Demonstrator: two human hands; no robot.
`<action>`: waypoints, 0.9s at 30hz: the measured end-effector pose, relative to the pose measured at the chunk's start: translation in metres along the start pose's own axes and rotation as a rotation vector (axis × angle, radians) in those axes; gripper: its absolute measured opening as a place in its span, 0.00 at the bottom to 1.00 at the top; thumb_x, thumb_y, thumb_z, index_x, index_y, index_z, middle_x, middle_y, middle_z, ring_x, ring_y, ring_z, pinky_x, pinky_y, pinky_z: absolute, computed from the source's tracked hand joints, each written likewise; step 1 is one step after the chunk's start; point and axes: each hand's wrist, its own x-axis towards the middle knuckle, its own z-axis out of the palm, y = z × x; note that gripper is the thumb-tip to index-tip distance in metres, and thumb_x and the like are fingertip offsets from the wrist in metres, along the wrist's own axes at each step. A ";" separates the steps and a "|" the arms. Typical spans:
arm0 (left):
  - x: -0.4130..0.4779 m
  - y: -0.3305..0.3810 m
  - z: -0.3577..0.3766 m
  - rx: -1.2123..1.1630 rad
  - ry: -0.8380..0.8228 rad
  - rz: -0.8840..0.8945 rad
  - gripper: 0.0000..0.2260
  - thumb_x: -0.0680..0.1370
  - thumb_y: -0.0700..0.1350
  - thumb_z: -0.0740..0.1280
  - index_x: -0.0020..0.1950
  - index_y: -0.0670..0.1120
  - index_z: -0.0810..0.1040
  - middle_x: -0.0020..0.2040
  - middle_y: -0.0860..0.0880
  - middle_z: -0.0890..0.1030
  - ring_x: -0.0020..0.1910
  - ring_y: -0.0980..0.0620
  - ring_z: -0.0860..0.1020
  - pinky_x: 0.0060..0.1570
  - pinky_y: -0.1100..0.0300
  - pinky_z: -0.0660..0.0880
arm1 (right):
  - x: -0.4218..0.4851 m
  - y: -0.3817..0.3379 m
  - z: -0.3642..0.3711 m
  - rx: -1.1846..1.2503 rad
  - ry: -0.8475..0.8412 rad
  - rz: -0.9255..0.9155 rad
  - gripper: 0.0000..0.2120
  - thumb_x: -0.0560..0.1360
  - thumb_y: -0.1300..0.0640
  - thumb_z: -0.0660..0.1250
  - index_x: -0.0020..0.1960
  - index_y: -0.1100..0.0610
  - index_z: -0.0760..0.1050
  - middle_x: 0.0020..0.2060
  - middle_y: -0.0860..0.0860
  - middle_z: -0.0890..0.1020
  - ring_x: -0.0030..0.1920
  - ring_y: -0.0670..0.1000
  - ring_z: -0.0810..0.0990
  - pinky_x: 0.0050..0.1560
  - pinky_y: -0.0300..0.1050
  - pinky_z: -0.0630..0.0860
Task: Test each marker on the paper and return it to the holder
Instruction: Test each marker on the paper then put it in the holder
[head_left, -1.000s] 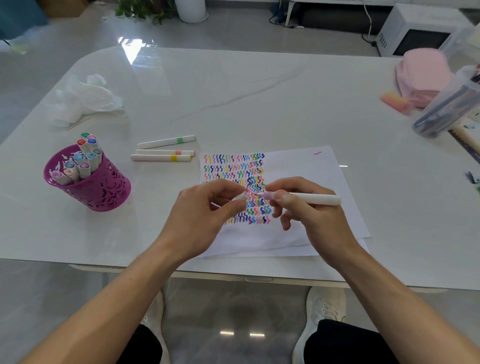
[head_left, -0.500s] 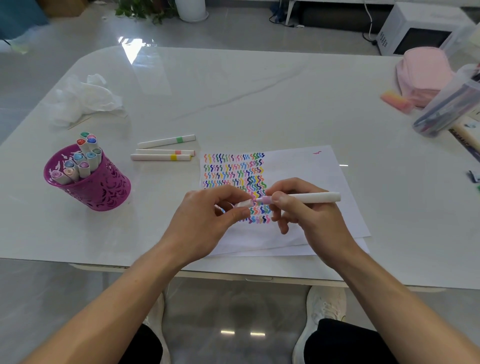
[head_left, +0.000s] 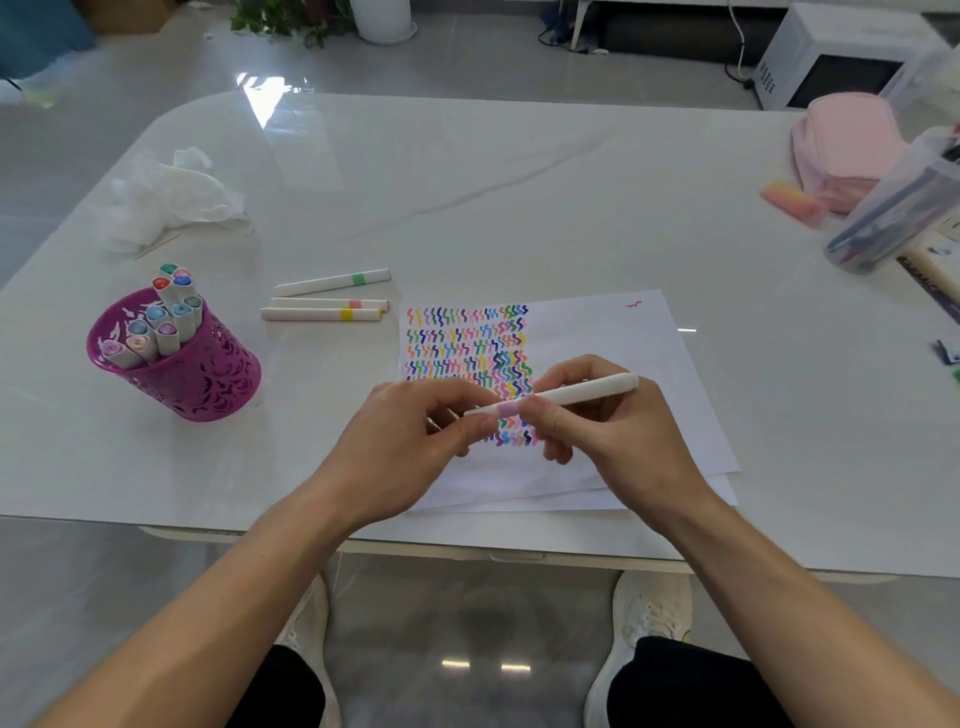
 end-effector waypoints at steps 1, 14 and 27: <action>0.000 0.000 0.000 0.024 0.004 0.005 0.07 0.79 0.53 0.69 0.54 0.56 0.84 0.40 0.59 0.83 0.38 0.59 0.82 0.42 0.63 0.79 | 0.001 0.001 0.000 0.049 0.000 0.013 0.14 0.71 0.51 0.74 0.49 0.62 0.82 0.35 0.58 0.85 0.33 0.55 0.84 0.36 0.47 0.81; -0.007 -0.003 0.013 0.163 0.170 0.225 0.11 0.82 0.51 0.64 0.51 0.48 0.84 0.36 0.52 0.77 0.34 0.52 0.76 0.34 0.51 0.73 | 0.001 0.001 -0.002 0.203 -0.004 0.066 0.15 0.76 0.56 0.69 0.53 0.69 0.81 0.40 0.65 0.86 0.38 0.62 0.85 0.41 0.48 0.83; -0.013 0.000 0.012 0.214 0.233 0.274 0.10 0.80 0.49 0.66 0.52 0.47 0.85 0.35 0.53 0.77 0.35 0.52 0.72 0.32 0.65 0.66 | -0.007 0.001 0.008 0.274 -0.004 0.062 0.13 0.76 0.57 0.69 0.52 0.68 0.81 0.40 0.65 0.86 0.38 0.63 0.86 0.40 0.49 0.83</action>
